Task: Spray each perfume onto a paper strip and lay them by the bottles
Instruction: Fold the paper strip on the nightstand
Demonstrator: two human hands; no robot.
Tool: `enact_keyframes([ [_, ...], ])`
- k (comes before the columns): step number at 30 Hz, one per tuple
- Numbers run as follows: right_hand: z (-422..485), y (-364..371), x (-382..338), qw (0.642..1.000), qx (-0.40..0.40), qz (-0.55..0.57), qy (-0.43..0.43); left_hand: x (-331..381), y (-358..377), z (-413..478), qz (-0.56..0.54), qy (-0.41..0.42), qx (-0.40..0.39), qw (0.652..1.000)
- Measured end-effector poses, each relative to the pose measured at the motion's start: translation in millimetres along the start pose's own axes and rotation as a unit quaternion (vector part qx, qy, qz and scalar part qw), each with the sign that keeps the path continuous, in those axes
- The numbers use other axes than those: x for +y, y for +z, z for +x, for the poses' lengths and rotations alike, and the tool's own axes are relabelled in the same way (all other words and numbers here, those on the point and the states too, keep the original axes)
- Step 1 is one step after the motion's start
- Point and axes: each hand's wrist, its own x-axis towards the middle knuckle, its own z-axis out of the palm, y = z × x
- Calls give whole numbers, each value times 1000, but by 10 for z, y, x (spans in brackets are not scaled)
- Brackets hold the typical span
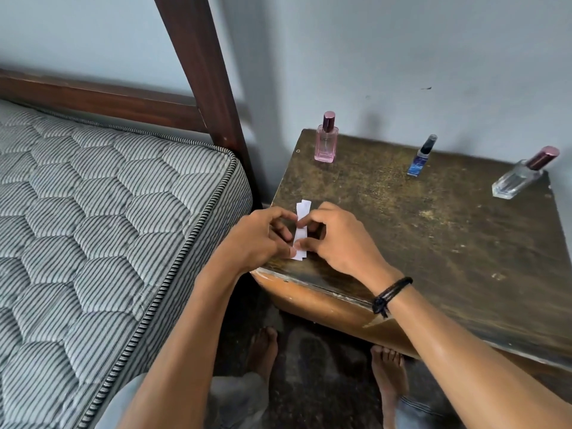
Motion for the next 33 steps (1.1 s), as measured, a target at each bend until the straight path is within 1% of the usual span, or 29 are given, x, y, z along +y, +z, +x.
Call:
enact_keyframes([
  [3,-24,41,16,1000,23,7,-2,1,34,10,21,-2,6,1000],
  [6,-31,30,24,998,45,49,-1,16,45,26,36,0,13,999],
  [11,-40,-53,7,989,81,120,16,53,52,40,16,2,50,999],
  [16,-62,-232,17,962,116,244,45,83,85,67,3,-7,101,995],
  [20,-103,-400,35,937,168,299,68,136,171,92,11,19,143,989],
  [22,-110,-479,63,932,194,299,68,205,220,84,-25,31,168,985],
  [24,-115,-534,88,930,203,299,61,329,276,39,-130,28,156,979],
  [26,-125,-560,97,941,190,278,45,447,349,-9,-230,1,118,966],
  [29,-146,-574,111,971,134,196,-3,529,451,-20,-310,-52,68,947],
  [31,-162,-605,112,983,86,158,-29,544,478,3,-354,-70,67,930],
  [33,-177,-656,116,987,32,152,-40,543,477,31,-383,-76,77,917],
])
